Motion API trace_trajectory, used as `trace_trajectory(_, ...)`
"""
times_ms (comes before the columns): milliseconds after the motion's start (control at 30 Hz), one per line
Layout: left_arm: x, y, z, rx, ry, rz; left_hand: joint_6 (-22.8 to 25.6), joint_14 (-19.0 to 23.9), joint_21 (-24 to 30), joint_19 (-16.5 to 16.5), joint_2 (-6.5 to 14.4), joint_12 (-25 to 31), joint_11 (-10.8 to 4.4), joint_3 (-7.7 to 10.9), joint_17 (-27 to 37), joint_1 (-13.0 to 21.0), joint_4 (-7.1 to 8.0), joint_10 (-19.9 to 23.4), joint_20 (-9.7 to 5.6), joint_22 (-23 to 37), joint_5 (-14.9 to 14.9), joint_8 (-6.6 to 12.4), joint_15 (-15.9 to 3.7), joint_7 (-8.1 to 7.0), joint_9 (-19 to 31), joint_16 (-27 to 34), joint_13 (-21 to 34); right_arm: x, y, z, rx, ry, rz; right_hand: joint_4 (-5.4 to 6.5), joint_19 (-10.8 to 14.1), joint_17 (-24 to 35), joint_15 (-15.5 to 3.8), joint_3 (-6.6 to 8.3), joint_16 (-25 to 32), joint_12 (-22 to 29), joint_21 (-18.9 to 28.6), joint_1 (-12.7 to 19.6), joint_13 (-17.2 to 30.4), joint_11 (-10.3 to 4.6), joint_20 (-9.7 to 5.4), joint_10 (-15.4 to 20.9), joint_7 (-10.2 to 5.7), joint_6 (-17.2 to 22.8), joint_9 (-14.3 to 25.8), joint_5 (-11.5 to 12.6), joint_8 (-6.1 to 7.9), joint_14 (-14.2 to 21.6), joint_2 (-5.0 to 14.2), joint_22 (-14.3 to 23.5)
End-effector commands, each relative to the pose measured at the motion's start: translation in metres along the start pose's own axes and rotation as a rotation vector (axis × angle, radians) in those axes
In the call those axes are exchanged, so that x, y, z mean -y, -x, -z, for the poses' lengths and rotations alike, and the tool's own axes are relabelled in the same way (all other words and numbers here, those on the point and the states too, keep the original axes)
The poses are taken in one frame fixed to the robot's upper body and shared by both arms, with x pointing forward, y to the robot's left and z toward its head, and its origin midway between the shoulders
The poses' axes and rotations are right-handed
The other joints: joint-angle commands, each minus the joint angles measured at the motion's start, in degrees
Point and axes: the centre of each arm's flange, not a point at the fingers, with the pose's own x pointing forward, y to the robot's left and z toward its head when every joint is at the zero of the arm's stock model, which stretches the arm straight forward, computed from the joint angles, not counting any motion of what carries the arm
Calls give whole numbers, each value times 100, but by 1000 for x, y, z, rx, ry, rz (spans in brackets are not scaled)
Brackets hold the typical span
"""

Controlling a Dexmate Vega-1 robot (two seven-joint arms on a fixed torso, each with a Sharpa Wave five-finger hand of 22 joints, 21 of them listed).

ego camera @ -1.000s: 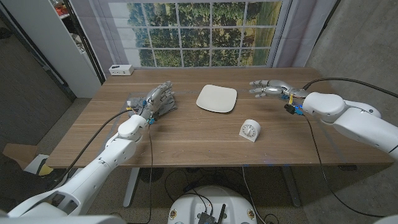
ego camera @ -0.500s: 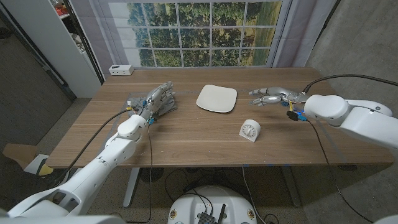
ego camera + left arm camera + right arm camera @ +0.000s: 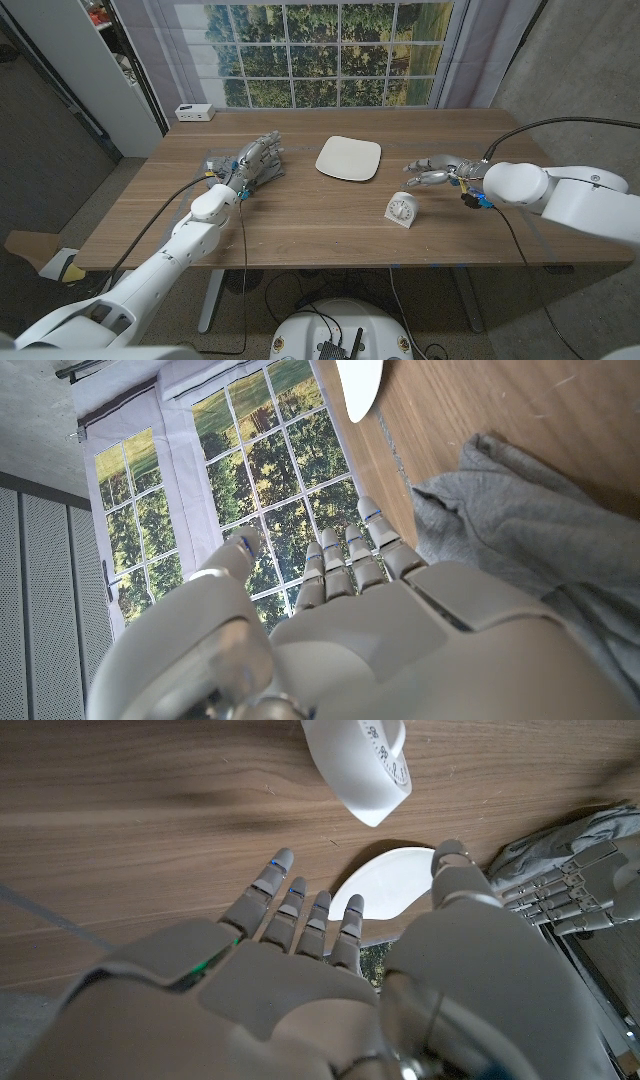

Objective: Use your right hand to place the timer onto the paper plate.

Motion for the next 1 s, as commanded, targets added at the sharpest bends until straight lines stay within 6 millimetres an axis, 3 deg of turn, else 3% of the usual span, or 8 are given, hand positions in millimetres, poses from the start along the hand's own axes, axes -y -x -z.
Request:
trace_trajectory(33, 5, -1, 6, -6, 9, 7, 56, 62, -6, 25, 11, 44, -6, 24, 32, -27, -16, 63, 8, 6, 26, 14, -5, -10, 31, 26, 4, -18, 12, 12, -197, 29, 3, 23, 63, 18, -402, -50, 55, 96, -13, 14, 19, 121, 4, 199, 16, 67, 3, 26, 7, -29, -83, 34)
trace_trajectory(67, 5, -1, 7, -8, 10, 9, 58, 62, -6, 27, 11, 43, -7, 25, 32, -27, -16, 60, 8, 6, 26, 14, -3, -10, 31, 25, 3, -18, 12, 12, -205, 30, 2, 29, 77, 20, -394, -58, 62, 125, -21, 19, 22, 211, 12, 272, 17, 67, 2, 28, 4, -29, -89, 35)
trace_trajectory(167, 6, -2, 8, -9, 13, 12, 67, 63, -12, 28, 12, 43, -9, 26, 32, -29, -18, 62, 8, 7, 26, 15, -3, -7, 31, 24, -1, -21, 12, 11, -229, 33, -7, 36, 91, 23, -360, -67, 70, 136, -30, 22, 25, 298, 32, 304, 16, 54, 1, 29, -5, -25, -94, 36)
trace_trajectory(267, 7, -2, 8, -8, 15, 13, 72, 67, -18, 30, 12, 46, -1, 28, 32, -32, -20, 72, 6, 7, 27, 15, -5, -7, 31, 24, -5, -24, 11, 10, -245, 33, -16, 47, 135, 29, -307, -84, 86, 122, -47, 37, 31, 364, 53, 278, -53, -186, -2, 33, -102, -23, -101, 39)
trace_trajectory(433, 8, 1, 9, -11, 16, 13, 84, 70, -27, 32, 14, 48, -2, 30, 33, -37, -21, 77, 10, 7, 26, 17, 1, -3, 32, 24, -10, -28, 7, 9, -257, 27, -29, 56, 172, 34, -244, -98, 98, 126, -54, 41, 32, 506, 84, 298, -54, -219, -3, 34, -108, -12, -107, 42)
trace_trajectory(1000, 10, 13, 11, -30, 19, -8, 122, 79, -63, 29, 22, 52, -21, 41, 34, -54, -24, 97, 30, 10, 27, 20, 5, 8, 33, 21, -30, -34, -22, 3, -239, 12, -76, 100, 228, 56, -190, -148, 160, 235, -101, 20, 37, 525, 102, 610, 156, 91, -7, 32, 13, 80, -98, 48)
